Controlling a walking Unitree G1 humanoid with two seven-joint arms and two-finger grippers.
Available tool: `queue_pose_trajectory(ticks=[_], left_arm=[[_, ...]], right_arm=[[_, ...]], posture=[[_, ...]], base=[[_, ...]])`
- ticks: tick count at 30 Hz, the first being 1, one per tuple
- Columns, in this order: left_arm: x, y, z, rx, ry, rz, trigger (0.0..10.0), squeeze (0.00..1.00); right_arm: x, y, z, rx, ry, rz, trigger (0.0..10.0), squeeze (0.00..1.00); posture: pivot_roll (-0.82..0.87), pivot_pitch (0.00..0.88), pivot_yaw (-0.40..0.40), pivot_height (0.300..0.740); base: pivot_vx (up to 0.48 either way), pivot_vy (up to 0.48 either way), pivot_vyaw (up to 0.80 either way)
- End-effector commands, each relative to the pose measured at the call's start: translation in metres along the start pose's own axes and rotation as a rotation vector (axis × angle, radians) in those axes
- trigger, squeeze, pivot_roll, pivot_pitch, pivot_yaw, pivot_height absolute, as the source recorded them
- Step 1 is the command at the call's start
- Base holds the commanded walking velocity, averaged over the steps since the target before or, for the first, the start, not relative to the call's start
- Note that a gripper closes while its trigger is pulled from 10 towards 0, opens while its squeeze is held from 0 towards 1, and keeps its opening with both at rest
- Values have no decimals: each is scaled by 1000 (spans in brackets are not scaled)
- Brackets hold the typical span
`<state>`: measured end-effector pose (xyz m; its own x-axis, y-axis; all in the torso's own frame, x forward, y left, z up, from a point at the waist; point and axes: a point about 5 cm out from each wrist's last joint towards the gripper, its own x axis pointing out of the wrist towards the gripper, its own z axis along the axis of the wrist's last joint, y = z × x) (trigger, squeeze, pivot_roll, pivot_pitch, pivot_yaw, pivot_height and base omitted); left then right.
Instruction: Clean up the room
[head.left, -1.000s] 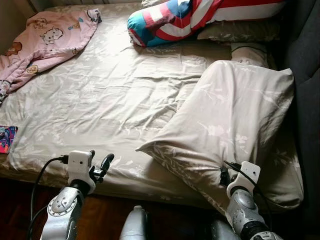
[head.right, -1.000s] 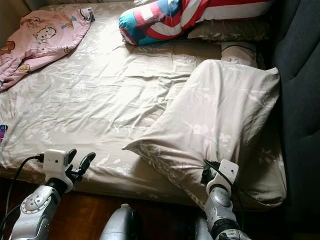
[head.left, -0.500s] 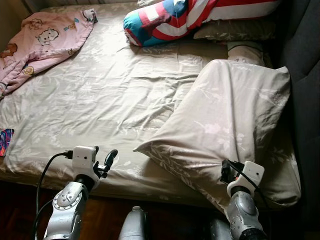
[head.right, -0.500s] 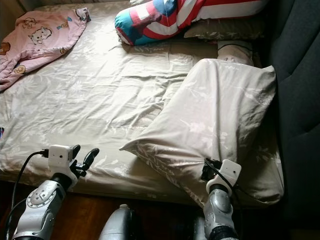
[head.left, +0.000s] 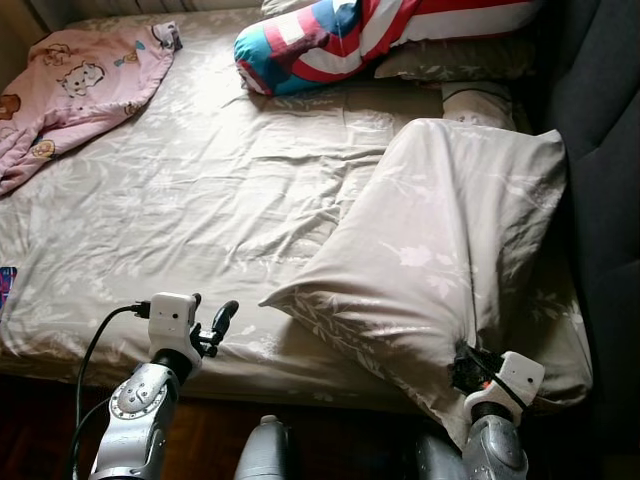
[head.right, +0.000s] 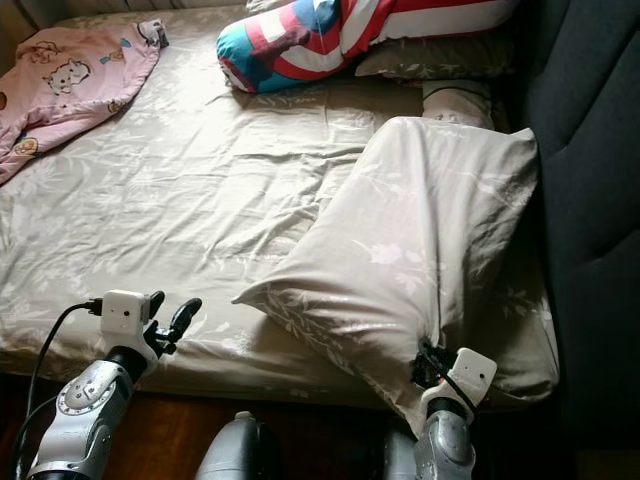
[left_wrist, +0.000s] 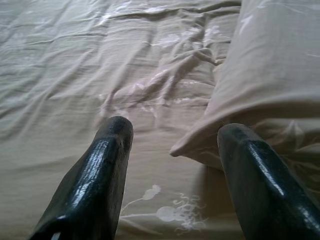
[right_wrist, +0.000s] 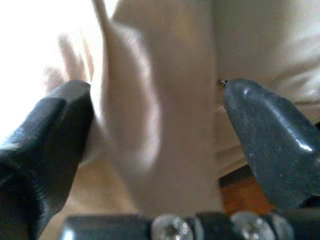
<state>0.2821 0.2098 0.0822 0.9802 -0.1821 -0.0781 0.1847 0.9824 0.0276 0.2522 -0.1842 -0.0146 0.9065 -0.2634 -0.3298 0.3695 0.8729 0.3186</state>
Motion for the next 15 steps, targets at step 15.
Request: queue_pose_trajectory(ticks=[15], left_arm=[[-15, 9, 2, 75, 17, -4, 10000, 0]], right_arm=[[4, 29, -28, 12, 291, 202, 10000, 0]], posture=[[140, 315, 131, 658]], base=[[0, 0, 0]])
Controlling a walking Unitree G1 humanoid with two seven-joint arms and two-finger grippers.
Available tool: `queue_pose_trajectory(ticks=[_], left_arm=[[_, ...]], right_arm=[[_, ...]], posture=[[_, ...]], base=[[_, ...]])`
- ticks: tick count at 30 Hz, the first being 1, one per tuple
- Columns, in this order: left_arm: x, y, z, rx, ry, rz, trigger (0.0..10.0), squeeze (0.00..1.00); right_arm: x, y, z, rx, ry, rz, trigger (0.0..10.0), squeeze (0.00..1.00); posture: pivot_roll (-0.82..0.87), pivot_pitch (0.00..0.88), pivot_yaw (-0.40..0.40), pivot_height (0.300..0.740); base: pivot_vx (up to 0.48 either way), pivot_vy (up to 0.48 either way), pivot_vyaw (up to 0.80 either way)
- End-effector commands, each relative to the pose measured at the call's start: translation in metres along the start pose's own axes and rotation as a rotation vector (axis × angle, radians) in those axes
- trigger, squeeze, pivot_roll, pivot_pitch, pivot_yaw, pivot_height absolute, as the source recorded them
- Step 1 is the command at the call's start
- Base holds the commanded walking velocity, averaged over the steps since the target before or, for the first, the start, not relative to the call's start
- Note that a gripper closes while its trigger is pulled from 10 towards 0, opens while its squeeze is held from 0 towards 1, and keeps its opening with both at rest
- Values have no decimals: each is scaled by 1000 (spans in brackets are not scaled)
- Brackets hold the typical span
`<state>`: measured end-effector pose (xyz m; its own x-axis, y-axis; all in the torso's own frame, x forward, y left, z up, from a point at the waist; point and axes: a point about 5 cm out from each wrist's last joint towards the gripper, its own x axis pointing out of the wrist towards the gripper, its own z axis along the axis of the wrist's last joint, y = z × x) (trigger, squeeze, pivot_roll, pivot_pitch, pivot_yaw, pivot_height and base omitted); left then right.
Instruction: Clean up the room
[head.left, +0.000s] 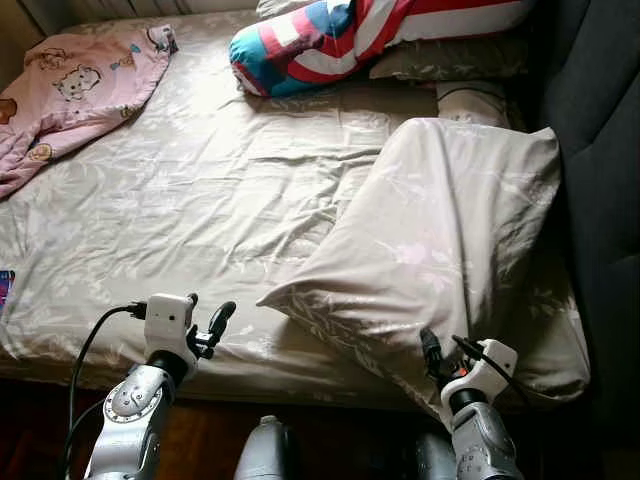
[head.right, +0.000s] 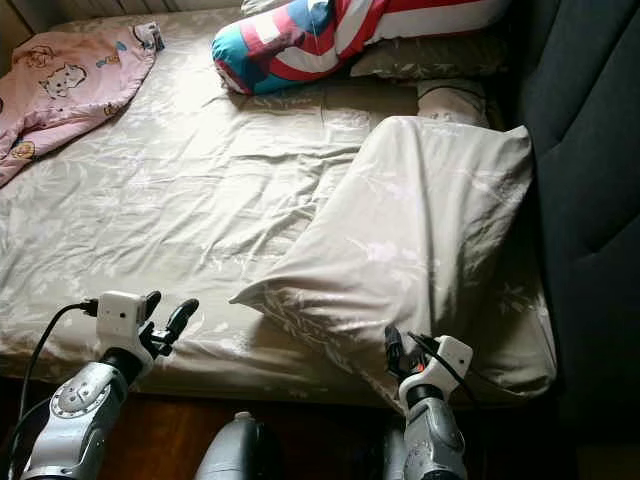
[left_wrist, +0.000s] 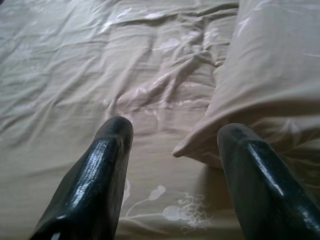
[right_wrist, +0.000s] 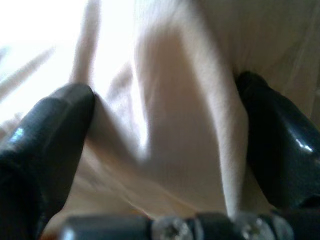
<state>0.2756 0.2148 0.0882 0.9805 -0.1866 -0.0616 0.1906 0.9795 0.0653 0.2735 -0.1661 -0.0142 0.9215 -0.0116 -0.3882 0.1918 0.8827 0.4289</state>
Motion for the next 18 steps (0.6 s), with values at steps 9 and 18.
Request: queue_pose_trajectory(ticks=[9, 18], left_arm=[[-16, 8, 0, 46, 38, 4, 10000, 0], [-15, 7, 2, 51, 39, 5, 10000, 0]], right_arm=[[1, 16, -25, -58, 170, -12, 0, 0], [-5, 12, -35, -66, 184, -23, 0, 0]], posture=[[165, 343, 137, 658], [164, 351, 139, 658]], base=[[0, 0, 0], [0, 0, 0]])
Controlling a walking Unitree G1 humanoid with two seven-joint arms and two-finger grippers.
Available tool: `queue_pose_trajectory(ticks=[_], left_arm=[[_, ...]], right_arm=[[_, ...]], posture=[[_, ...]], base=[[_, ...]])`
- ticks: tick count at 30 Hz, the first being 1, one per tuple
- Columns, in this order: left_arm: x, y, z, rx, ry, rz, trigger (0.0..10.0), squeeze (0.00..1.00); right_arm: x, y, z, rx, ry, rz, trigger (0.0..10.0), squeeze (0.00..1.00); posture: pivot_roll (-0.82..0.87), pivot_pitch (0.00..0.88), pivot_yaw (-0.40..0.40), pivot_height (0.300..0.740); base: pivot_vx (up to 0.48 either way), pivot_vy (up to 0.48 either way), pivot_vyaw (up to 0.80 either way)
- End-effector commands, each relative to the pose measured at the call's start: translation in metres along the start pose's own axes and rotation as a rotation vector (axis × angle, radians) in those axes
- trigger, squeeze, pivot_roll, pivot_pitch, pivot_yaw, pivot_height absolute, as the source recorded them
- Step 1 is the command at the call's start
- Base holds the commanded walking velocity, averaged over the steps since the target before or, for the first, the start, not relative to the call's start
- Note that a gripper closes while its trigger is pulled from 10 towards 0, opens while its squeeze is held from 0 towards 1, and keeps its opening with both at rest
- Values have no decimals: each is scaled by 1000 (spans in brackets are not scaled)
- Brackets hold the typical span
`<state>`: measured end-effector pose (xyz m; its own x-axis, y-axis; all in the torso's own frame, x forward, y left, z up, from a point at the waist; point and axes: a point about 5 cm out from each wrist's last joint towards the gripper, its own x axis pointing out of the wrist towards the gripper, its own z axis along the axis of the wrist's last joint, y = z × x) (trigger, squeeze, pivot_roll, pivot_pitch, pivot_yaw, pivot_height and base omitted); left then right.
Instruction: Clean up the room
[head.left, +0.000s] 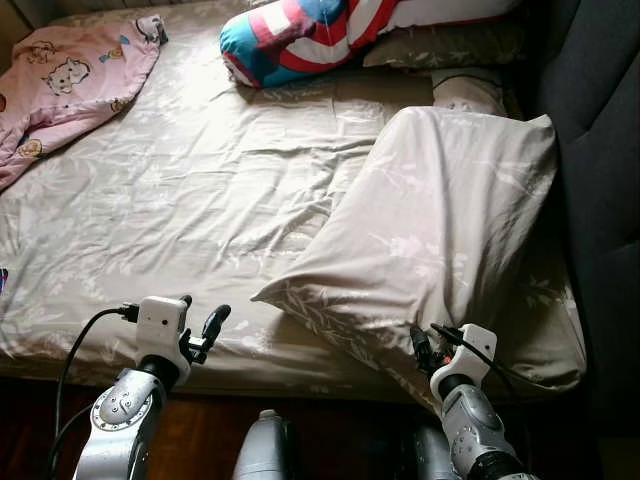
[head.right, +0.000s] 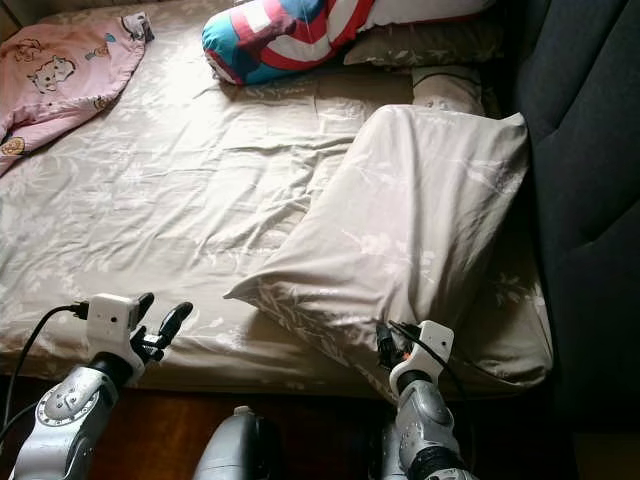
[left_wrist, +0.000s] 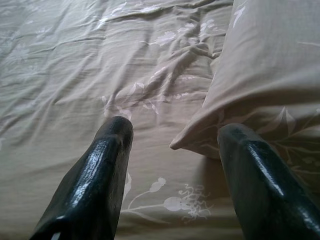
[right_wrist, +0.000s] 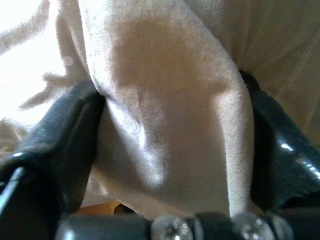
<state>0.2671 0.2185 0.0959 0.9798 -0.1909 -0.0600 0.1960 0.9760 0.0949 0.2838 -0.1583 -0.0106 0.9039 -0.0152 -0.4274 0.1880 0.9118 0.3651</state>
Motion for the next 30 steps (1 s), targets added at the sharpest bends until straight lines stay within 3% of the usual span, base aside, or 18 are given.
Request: queue_pose_trajectory(ticks=[1, 20, 30], left_arm=[[-6, 4, -5, 21, 41, 8, 10000, 0], [-3, 4, -8, 26, 59, 2, 10000, 0], [3, 1, -15, 12, 72, -2, 10000, 0]], right_arm=[[-12, 4, -38, -2, 147, 4, 0, 0], [-19, -1, -48, -2, 144, -11, 0, 0], [-26, -14, -51, -11, 128, -56, 0, 0]], posture=[[164, 351, 139, 658], [148, 327, 142, 658], [94, 269, 125, 658]], base=[[0, 0, 0], [0, 0, 0], [0, 0, 0]])
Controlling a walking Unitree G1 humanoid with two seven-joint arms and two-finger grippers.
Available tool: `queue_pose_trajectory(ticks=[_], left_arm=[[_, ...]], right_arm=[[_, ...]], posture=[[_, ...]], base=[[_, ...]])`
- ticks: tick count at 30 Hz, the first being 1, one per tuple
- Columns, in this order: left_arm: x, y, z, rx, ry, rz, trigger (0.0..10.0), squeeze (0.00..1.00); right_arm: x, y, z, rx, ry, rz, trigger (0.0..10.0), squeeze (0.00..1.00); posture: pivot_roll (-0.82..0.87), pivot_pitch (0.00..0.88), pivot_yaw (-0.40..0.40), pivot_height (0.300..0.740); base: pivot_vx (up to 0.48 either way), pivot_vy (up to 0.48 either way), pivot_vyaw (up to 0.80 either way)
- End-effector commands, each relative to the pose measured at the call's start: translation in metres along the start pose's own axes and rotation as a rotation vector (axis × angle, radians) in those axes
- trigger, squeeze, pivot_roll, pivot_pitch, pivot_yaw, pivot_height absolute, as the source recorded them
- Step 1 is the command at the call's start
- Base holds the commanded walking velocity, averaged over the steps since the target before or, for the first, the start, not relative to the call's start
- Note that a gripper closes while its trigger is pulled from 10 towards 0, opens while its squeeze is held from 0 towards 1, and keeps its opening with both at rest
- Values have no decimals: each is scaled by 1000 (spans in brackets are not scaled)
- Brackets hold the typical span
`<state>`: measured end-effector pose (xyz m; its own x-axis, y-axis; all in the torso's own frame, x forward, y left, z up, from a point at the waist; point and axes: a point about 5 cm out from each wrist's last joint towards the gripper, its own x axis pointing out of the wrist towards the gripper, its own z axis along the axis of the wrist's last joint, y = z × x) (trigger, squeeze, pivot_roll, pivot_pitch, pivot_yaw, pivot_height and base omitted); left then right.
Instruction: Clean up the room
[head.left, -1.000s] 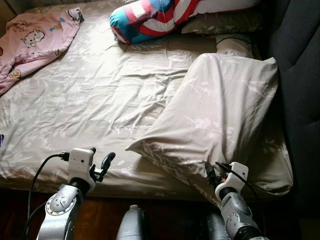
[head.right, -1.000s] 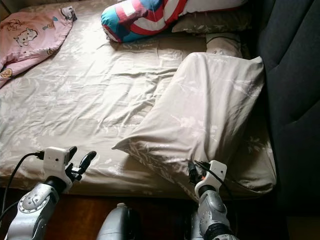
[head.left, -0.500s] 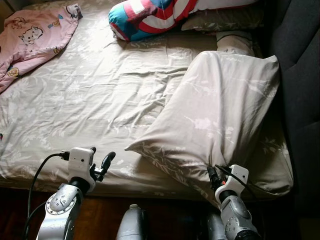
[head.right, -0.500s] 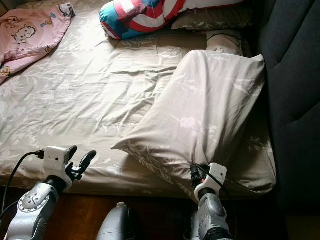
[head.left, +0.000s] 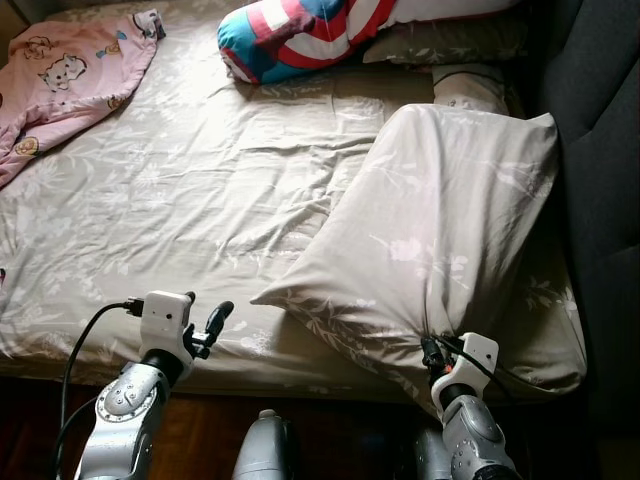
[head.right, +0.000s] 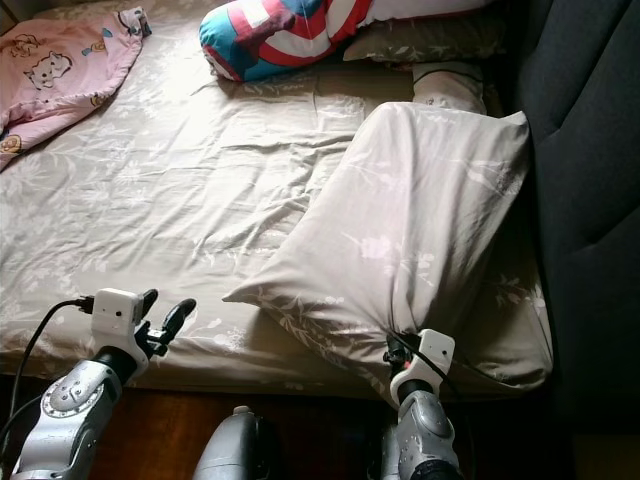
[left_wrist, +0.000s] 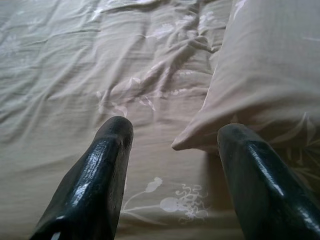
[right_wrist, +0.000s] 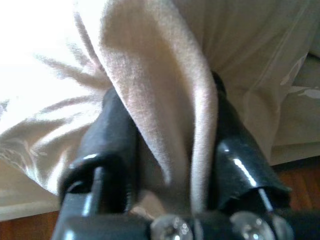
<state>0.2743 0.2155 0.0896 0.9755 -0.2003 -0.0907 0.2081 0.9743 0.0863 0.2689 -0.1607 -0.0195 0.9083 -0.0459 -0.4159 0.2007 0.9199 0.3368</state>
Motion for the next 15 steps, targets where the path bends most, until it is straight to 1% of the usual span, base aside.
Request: queue_pose_trajectory(ticks=[1, 7, 11, 15], left_arm=[[-5, 2, -11, 16, 44, 15, 10000, 0], [-3, 1, -14, 8, 42, 23, 10000, 0], [-1, -1, -17, 0, 44, 27, 10000, 0], [3, -1, -20, -8, 39, 44, 10000, 0]], right_arm=[[-18, -7, -40, 7, 154, -34, 0, 0], [-22, -14, -45, 1, 168, -61, 0, 0], [-21, -17, -42, -3, 158, -75, 0, 0], [-20, -24, -37, -19, 147, -120, 0, 0]], posture=[[94, 261, 122, 658], [76, 230, 109, 658], [63, 204, 98, 658], [56, 181, 82, 658]], base=[[0, 0, 0], [0, 0, 0], [0, 0, 0], [0, 0, 0]])
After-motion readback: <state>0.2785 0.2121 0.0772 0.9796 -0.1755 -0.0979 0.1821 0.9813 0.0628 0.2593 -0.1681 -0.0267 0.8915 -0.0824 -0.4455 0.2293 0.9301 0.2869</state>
